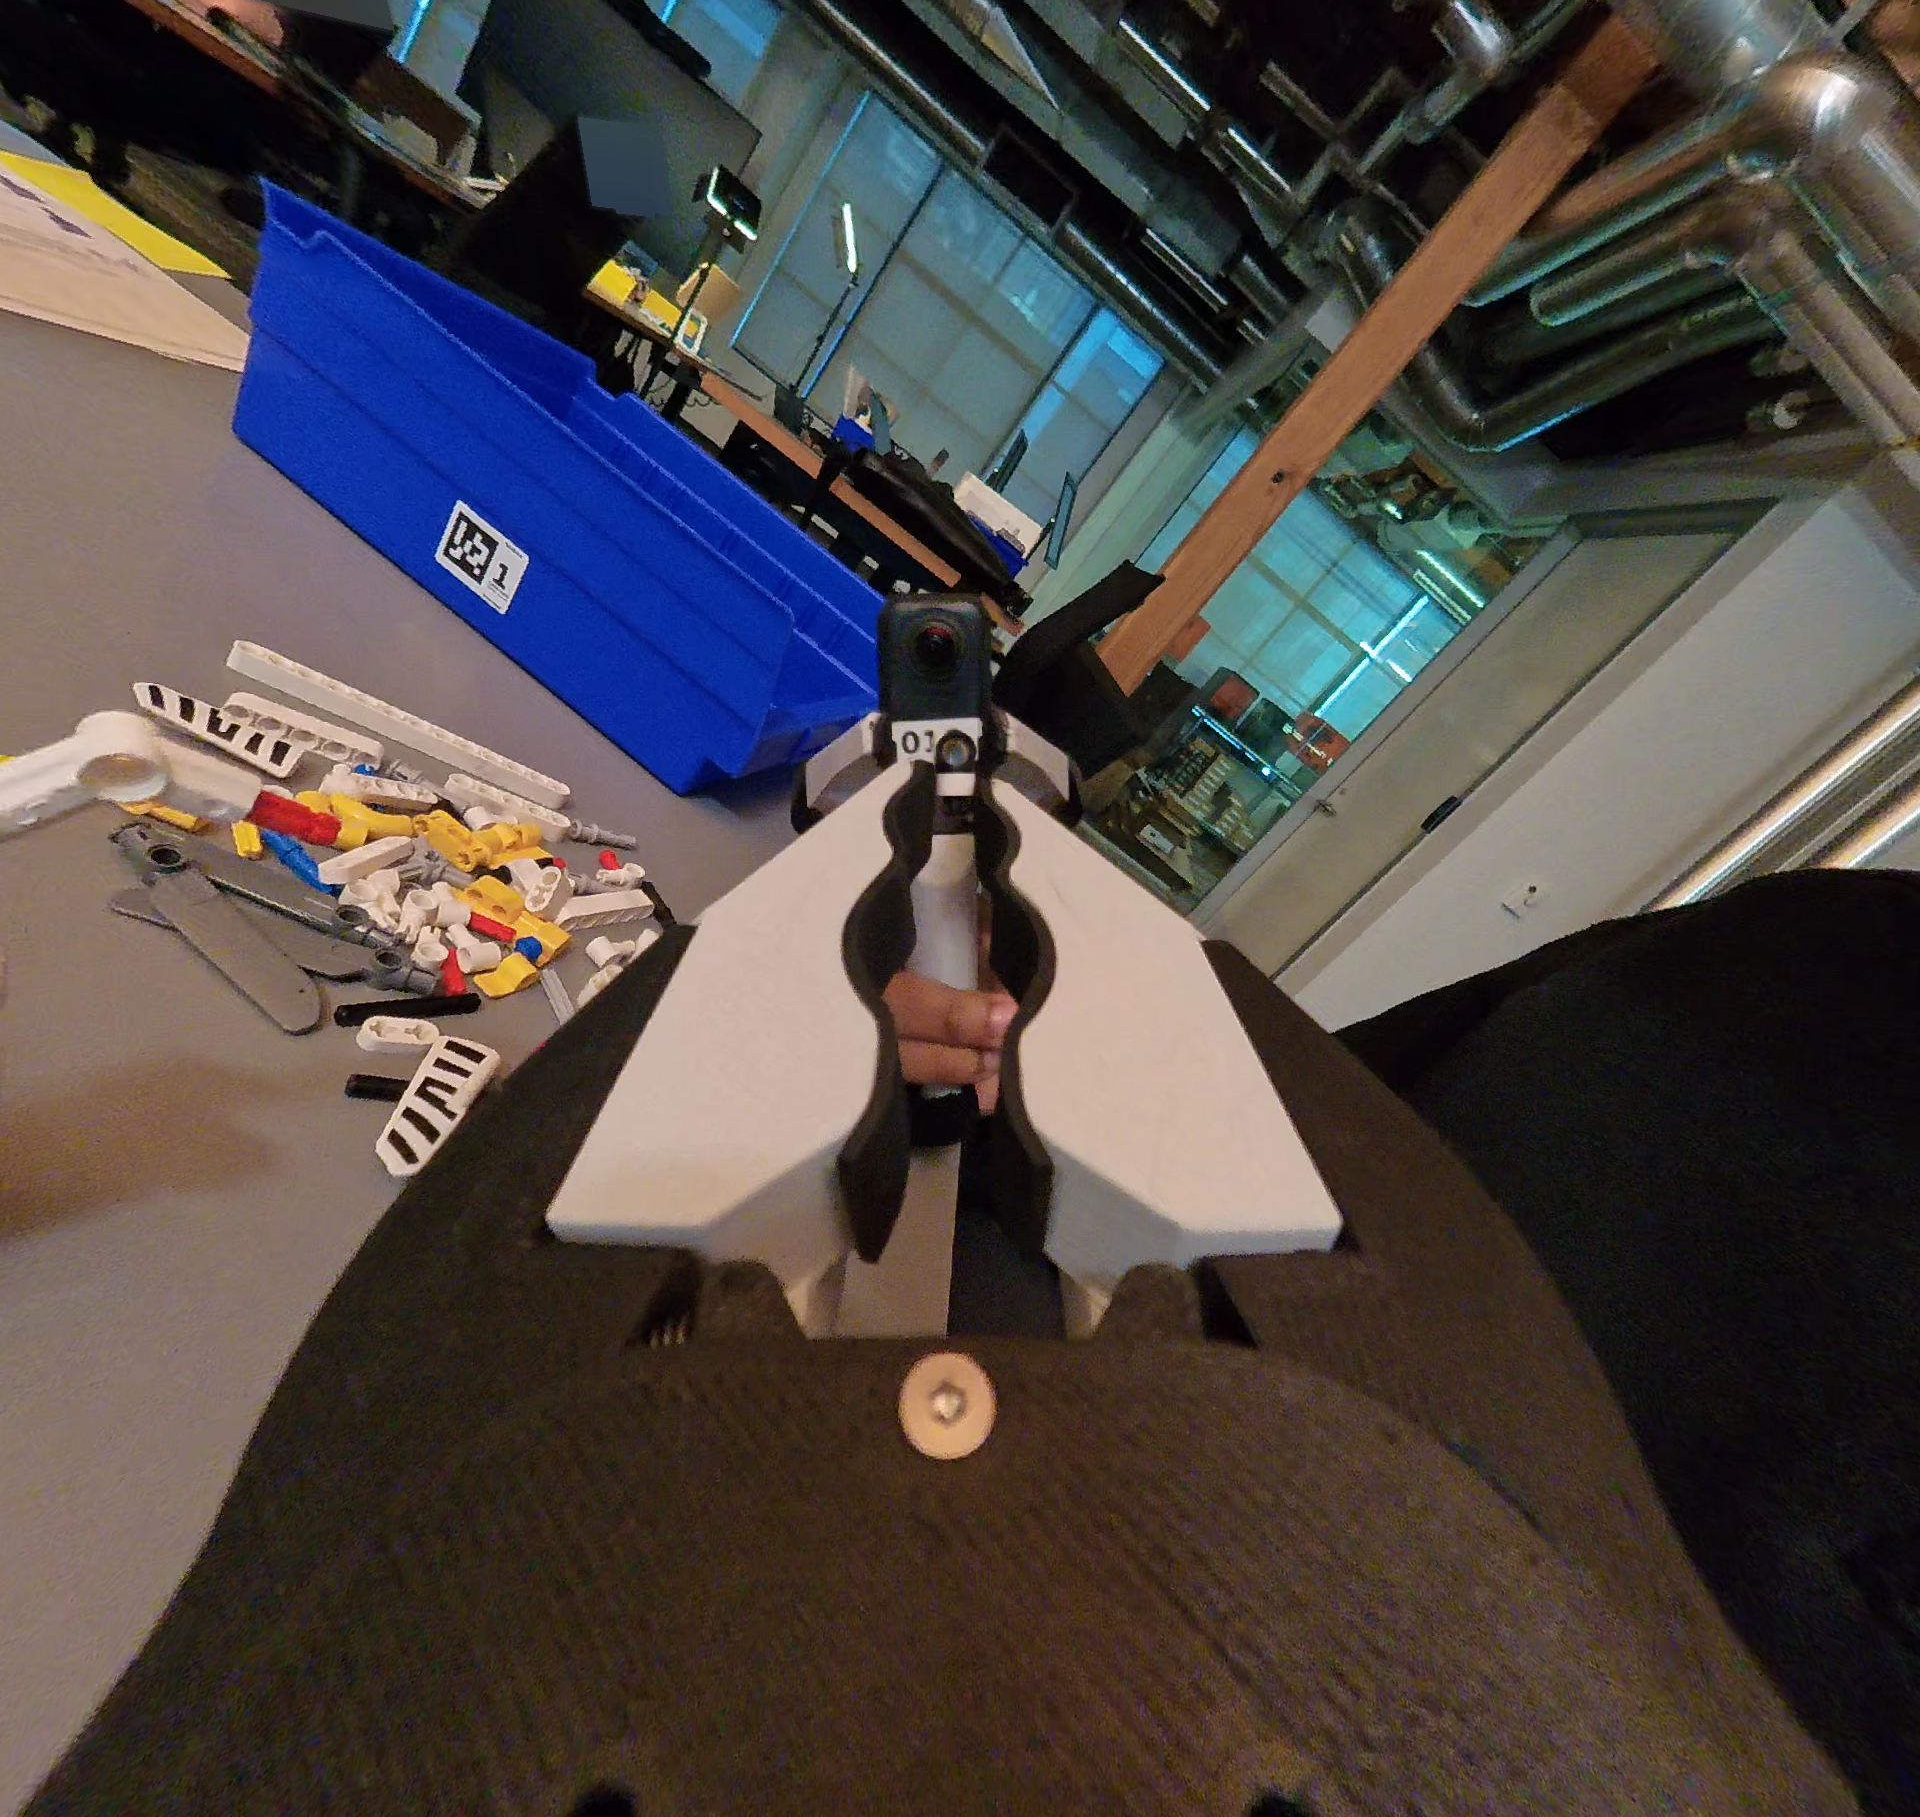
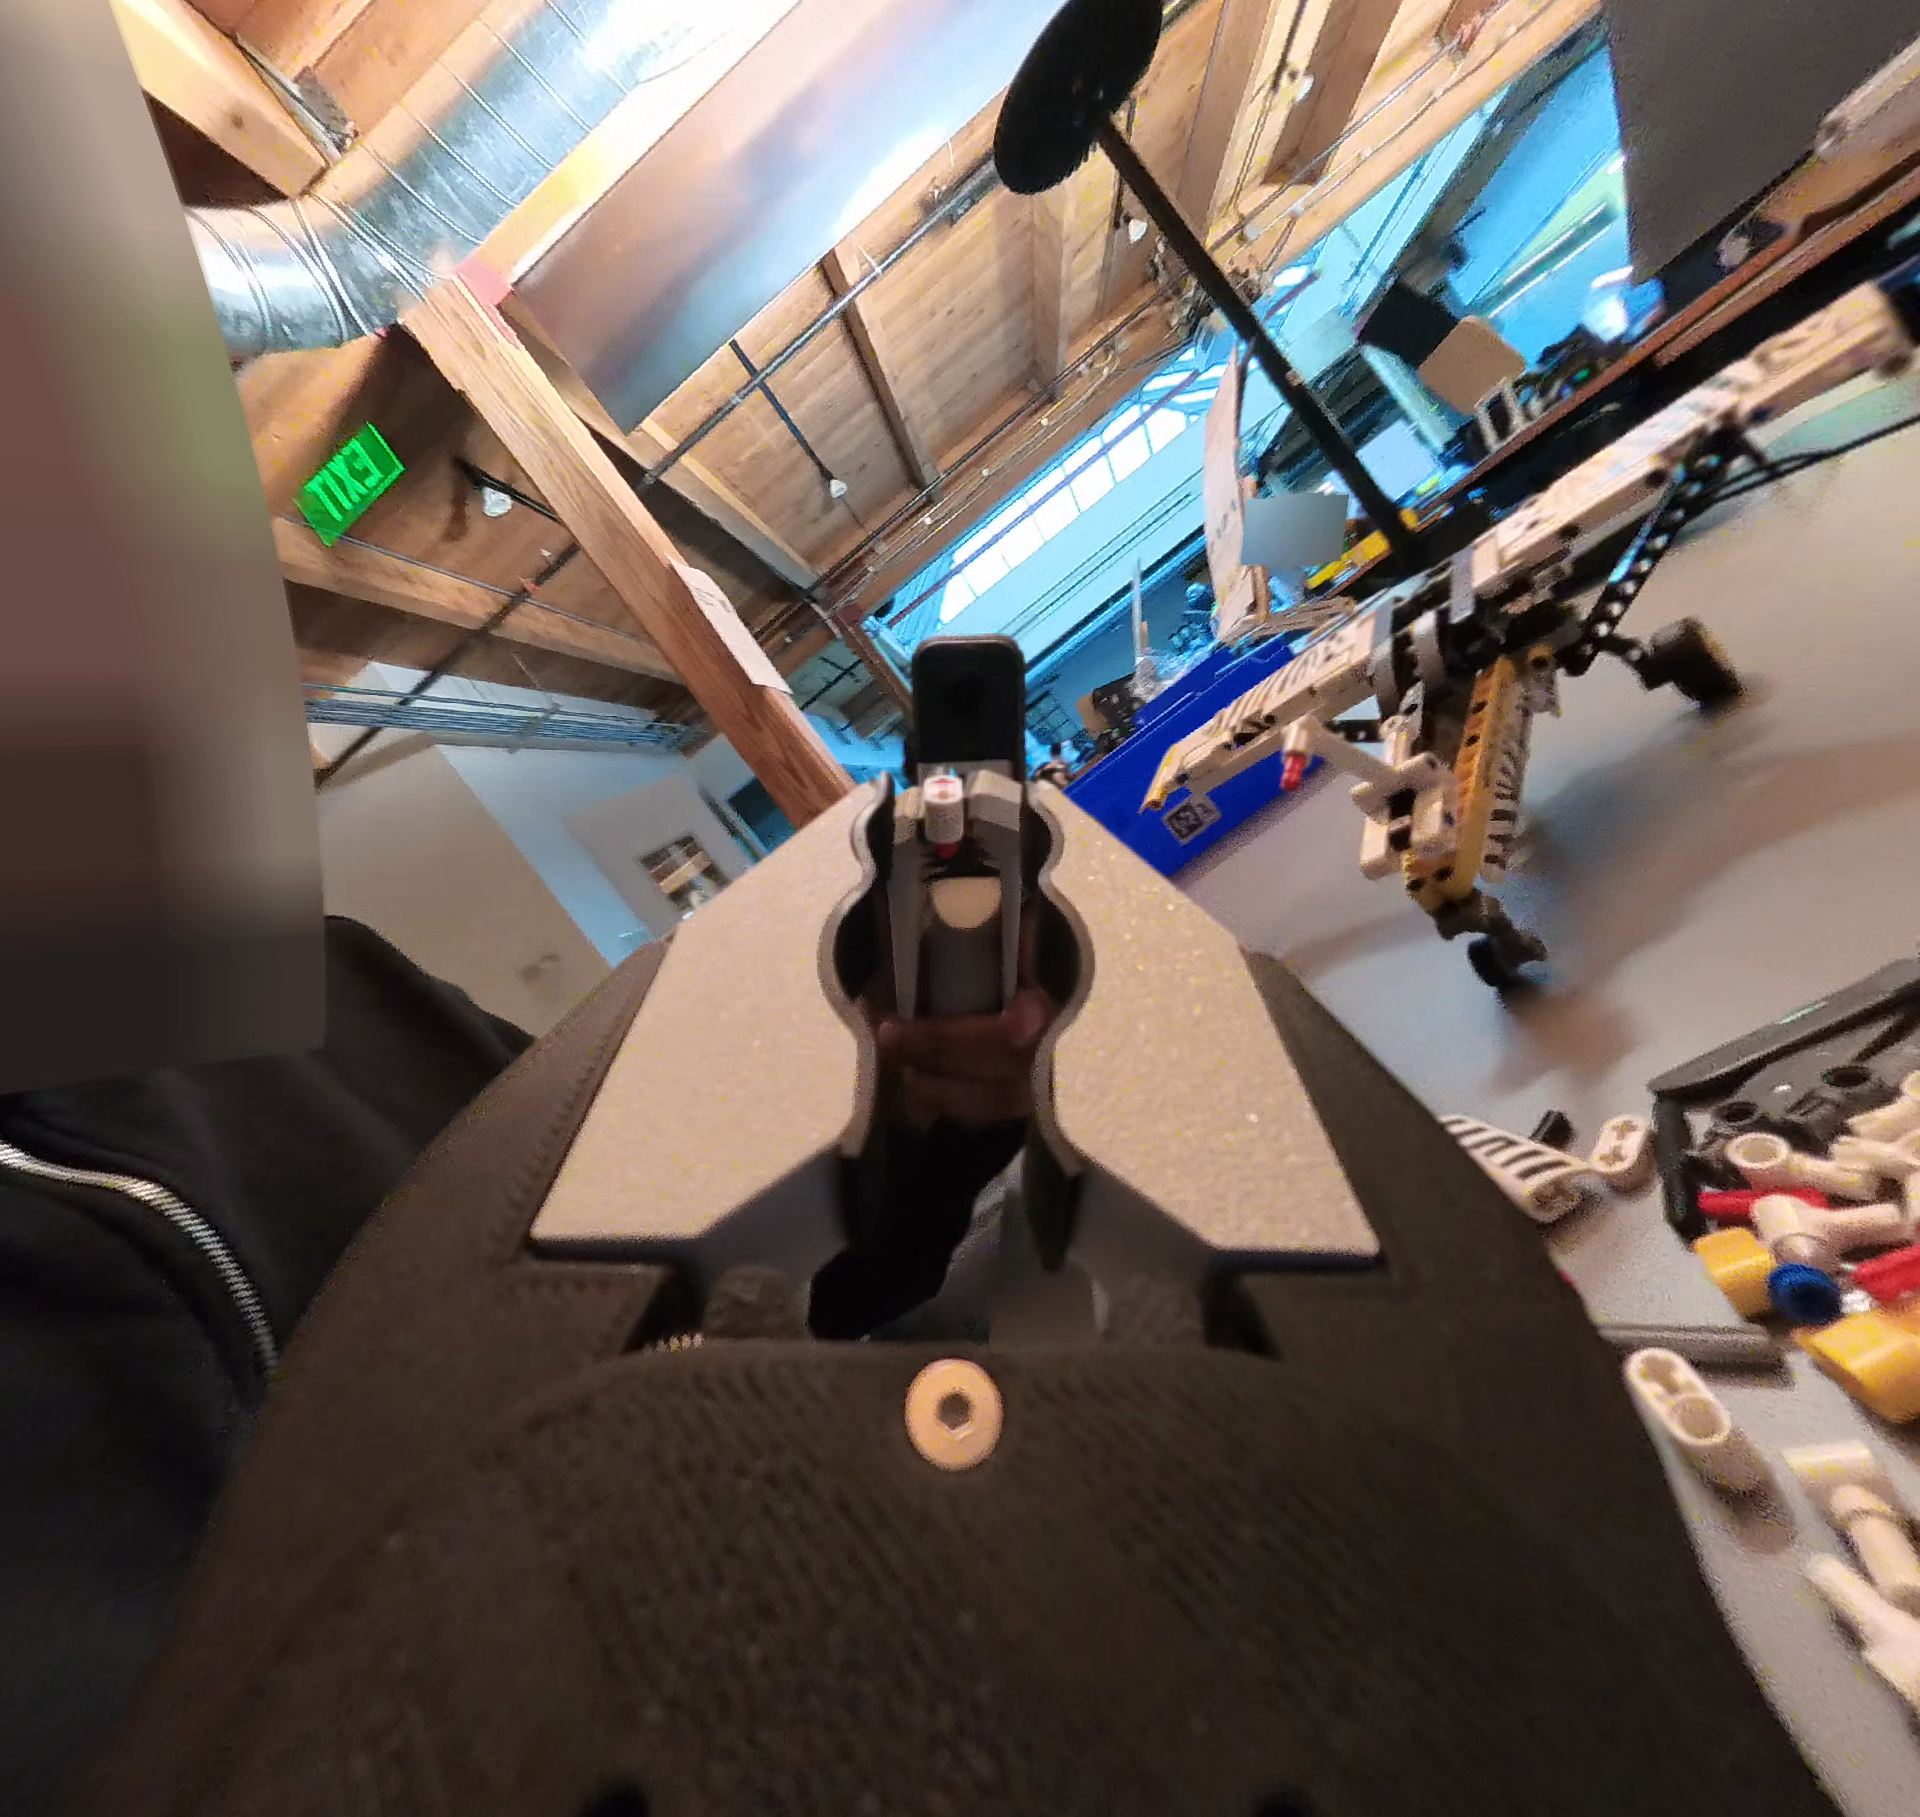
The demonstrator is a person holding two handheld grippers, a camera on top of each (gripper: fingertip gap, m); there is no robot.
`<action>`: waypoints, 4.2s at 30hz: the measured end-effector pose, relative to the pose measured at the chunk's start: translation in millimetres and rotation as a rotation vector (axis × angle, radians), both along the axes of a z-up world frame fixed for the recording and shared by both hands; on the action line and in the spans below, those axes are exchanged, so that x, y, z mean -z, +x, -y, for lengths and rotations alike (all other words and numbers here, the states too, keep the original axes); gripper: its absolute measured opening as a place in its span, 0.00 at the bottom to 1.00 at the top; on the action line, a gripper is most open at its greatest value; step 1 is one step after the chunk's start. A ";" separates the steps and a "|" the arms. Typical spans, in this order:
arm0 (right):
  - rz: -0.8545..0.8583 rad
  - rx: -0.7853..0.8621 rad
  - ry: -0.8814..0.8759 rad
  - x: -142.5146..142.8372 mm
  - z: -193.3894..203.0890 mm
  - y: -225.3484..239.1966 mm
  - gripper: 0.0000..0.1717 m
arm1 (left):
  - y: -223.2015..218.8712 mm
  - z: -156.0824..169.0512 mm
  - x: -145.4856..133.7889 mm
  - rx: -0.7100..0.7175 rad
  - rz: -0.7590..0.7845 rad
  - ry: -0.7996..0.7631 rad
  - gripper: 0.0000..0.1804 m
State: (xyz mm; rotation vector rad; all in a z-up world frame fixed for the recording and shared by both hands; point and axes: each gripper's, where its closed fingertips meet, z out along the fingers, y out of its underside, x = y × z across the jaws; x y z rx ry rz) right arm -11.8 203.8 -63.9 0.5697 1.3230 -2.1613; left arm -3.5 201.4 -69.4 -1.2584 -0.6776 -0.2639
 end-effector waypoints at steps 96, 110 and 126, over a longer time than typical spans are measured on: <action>-0.154 0.052 0.069 -0.3 -1.4 11.0 0.03 | 11.7 -12.1 5.1 0.078 0.041 -0.039 0.03; -0.163 0.399 0.606 52.2 -22.7 -47.9 0.03 | -3.2 -2.5 24.3 -0.030 -0.010 0.010 0.02; -0.125 0.429 0.862 85.9 -29.8 -63.9 0.08 | -10.3 5.5 29.2 -0.046 0.049 0.057 0.01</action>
